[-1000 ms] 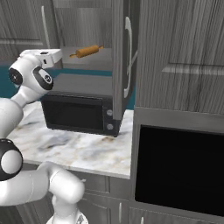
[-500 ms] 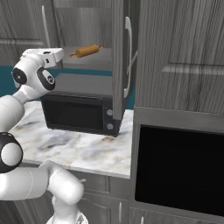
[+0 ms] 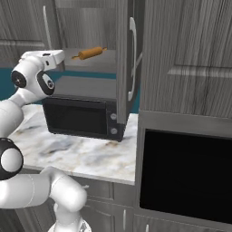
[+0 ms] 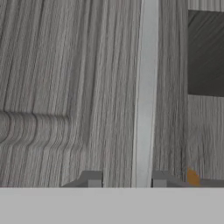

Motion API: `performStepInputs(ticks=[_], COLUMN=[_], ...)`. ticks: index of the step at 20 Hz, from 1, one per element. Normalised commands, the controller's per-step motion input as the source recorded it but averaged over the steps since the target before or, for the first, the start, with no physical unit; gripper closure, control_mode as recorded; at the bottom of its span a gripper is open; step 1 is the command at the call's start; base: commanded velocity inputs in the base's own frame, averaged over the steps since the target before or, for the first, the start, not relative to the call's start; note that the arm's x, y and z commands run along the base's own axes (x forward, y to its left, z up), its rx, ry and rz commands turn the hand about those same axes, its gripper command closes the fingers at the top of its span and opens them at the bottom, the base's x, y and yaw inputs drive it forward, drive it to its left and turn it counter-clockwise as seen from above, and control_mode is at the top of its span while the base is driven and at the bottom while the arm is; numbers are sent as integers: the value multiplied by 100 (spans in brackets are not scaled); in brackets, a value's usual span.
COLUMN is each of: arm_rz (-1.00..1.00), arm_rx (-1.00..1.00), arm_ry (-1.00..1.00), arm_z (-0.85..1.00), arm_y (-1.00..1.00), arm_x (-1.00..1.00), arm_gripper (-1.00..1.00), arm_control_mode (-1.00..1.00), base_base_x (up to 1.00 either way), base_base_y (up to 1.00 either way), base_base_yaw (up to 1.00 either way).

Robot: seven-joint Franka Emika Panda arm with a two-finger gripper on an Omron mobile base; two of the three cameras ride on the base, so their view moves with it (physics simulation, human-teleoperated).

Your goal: Open the cabinet, retrieve the rolling pin, and place it next to the meat on the cutting board to prepare for tenderizing.

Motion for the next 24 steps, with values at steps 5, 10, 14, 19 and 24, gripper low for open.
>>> performStepInputs(ticks=[5, 10, 14, 19, 24], arm_rz=[0, 0, 0, 1, 0], arm_rx=[-3, 0, 0, 0, 0], arm_ry=[2, 4, 0, 0, 0], arm_z=[-11, -9, -6, -1, -2], arm_y=[55, 32, 26, 26, 37], arm_x=[11, 1, -26, -52, -63], arm_gripper=[100, 100, 100, 100, 100], arm_control_mode=[-100, -100, -100, -100, -100], base_base_x=[0, 0, 0, 0, 0], base_base_y=[0, 0, 0, 0, 0], base_base_yaw=[0, 0, 0, 0, 0])
